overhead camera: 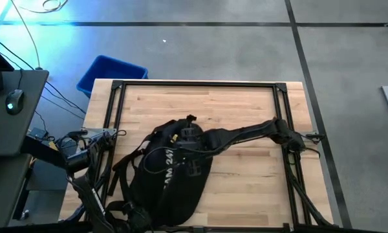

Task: Unpack backpack
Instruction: Close the black backpack

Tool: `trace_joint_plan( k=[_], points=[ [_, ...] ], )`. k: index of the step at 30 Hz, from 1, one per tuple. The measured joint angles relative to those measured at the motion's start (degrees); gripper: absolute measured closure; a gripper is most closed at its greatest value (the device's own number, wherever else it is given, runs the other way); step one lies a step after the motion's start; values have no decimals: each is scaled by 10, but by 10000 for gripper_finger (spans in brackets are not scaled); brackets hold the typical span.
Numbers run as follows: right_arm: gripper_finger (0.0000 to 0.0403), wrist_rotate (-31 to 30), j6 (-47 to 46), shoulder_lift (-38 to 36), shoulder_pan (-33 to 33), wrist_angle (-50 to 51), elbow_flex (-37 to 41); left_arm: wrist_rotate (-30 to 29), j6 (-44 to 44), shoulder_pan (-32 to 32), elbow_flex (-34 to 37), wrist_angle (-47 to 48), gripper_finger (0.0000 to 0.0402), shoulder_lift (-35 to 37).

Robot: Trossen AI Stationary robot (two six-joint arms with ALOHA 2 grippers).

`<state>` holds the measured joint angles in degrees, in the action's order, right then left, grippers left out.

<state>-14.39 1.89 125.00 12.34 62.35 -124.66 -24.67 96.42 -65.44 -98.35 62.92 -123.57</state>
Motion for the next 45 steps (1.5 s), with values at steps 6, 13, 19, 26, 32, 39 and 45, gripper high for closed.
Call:
trace_joint_plan(
  k=[6,13,19,26,32,39,45],
  points=[
    [403,-11,4,-15,-6,98,0,39,61,-25,0,8,402,-22],
    [403,-41,31,-13,-63,106,74,91,128,-56,0,63,401,-25],
    [403,-43,46,-12,-121,94,145,124,143,-73,0,75,401,-25],
    [403,-42,42,-14,-175,89,158,128,144,-66,-3,77,401,-21],
    [403,-44,41,-36,-202,64,159,68,134,-43,-77,153,401,-21],
    [371,-47,-6,-91,-224,10,159,-90,45,2,-223,266,401,-12],
    [279,12,32,-141,-248,10,158,-152,-94,55,-266,267,401,22]
  ],
)
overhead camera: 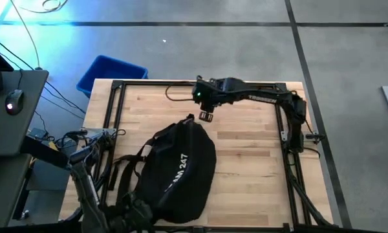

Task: Unpack backpack
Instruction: Close the black backpack

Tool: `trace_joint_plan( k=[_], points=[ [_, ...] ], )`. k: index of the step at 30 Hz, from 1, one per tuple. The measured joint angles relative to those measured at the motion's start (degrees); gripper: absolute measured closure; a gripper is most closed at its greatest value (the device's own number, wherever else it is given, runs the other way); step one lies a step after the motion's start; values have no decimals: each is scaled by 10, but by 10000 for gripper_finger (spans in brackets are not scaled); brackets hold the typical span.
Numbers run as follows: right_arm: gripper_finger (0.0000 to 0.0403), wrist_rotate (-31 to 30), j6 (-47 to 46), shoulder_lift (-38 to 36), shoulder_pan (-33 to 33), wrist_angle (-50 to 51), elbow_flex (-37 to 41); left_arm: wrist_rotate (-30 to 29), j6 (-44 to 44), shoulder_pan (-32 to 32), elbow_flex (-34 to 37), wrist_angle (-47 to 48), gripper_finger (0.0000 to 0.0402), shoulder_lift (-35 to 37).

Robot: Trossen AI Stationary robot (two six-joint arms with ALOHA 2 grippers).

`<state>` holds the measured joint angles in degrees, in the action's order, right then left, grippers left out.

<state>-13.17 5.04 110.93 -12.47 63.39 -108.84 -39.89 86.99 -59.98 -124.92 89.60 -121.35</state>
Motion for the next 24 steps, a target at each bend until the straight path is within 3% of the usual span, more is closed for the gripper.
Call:
trace_joint_plan(
  k=[5,9,11,17,24],
  points=[
    [209,155,89,-45,7,13,0,-3,-131,37,-2,3,401,28],
    [196,266,118,-69,55,15,0,-27,-210,62,-2,4,401,51],
    [198,283,118,-74,94,15,0,-58,-231,76,-2,4,401,66],
    [225,270,94,-74,227,-34,0,-117,-249,122,-2,4,401,106],
    [279,111,29,-94,341,-69,0,-117,-256,155,-2,5,401,140]
  ],
)
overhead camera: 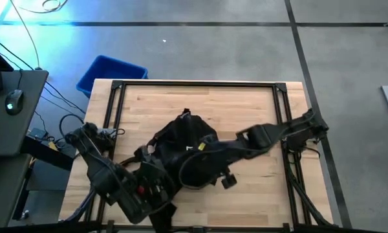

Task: Unpack backpack
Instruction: Close the black backpack

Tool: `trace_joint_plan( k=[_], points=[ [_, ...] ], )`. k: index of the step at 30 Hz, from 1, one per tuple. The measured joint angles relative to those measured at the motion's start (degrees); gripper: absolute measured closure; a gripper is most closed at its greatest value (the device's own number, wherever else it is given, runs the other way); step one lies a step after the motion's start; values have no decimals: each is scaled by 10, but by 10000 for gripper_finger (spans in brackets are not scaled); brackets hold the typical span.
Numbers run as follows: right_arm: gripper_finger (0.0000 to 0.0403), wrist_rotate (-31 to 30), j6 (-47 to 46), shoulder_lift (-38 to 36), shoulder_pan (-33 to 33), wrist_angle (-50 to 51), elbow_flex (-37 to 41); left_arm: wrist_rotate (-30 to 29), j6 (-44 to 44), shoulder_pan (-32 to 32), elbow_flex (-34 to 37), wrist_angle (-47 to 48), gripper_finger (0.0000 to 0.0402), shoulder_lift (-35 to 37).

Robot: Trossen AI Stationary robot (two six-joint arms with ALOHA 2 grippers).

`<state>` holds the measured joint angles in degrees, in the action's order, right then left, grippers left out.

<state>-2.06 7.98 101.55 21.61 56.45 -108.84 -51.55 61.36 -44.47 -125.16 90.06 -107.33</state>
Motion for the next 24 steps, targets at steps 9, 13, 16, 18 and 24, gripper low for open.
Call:
trace_joint_plan(
  k=[9,13,16,18,24],
  points=[
    [314,-76,-88,-12,60,2,68,0,8,-3,0,0,401,18],
    [316,-80,-141,-51,60,-49,178,-22,49,-16,0,0,401,27],
    [316,-110,-182,-90,59,-105,260,-56,71,-26,0,0,401,33],
    [316,-143,-206,-111,57,-127,314,-57,74,-31,0,0,401,36],
    [313,-130,-267,-128,12,-176,424,75,71,-61,0,-2,401,27]
  ],
)
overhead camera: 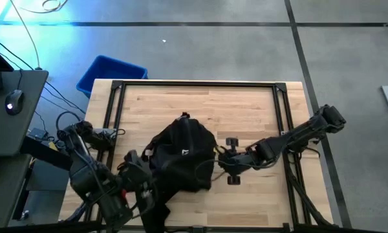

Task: Unpack backpack
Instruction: Close the black backpack

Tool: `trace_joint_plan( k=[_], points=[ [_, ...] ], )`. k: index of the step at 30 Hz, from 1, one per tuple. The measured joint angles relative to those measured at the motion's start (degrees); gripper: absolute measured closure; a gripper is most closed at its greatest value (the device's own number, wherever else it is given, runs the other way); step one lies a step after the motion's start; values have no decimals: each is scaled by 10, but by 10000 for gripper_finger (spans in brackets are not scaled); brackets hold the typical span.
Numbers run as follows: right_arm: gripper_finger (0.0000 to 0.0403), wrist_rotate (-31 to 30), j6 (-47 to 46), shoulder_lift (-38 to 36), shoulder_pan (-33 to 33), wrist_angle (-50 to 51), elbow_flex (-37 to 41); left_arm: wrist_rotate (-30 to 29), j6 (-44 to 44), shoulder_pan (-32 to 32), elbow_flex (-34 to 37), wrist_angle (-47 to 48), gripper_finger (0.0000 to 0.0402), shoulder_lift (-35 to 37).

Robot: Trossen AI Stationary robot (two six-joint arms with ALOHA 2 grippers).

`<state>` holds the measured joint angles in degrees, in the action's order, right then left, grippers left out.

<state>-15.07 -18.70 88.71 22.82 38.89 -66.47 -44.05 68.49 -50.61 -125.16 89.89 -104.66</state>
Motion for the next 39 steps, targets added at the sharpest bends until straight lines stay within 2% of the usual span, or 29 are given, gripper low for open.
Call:
trace_joint_plan(
  k=[2,6,11,14,17,21,25,29,31,33,36,39],
  points=[
    [304,42,-17,5,-31,-14,17,29,33,-14,0,1,401,-9],
    [265,82,13,12,-79,-57,42,35,127,-48,0,-2,401,-39],
    [196,85,151,12,-119,-134,55,19,224,-81,4,-1,401,-92],
    [164,78,168,11,-149,-161,55,43,289,-92,29,-2,400,-117],
    [148,100,139,16,-182,-188,55,81,363,-103,71,-1,400,-131],
    [147,146,81,45,-224,-255,55,128,436,-119,133,-4,400,-139],
    [147,155,-3,86,-256,-314,55,193,444,-132,170,-15,400,-139],
    [148,139,-69,131,-270,-349,54,202,444,-144,186,-13,400,-139],
    [161,116,-84,146,-270,-340,54,207,444,-145,190,-11,400,-139],
    [194,94,-84,153,-265,-317,54,206,441,-145,197,-8,400,-139],
    [281,72,-82,155,-256,-267,54,200,439,-137,215,0,400,-139],
    [375,82,-64,152,-237,-213,54,190,425,-118,249,1,400,-134]
  ],
)
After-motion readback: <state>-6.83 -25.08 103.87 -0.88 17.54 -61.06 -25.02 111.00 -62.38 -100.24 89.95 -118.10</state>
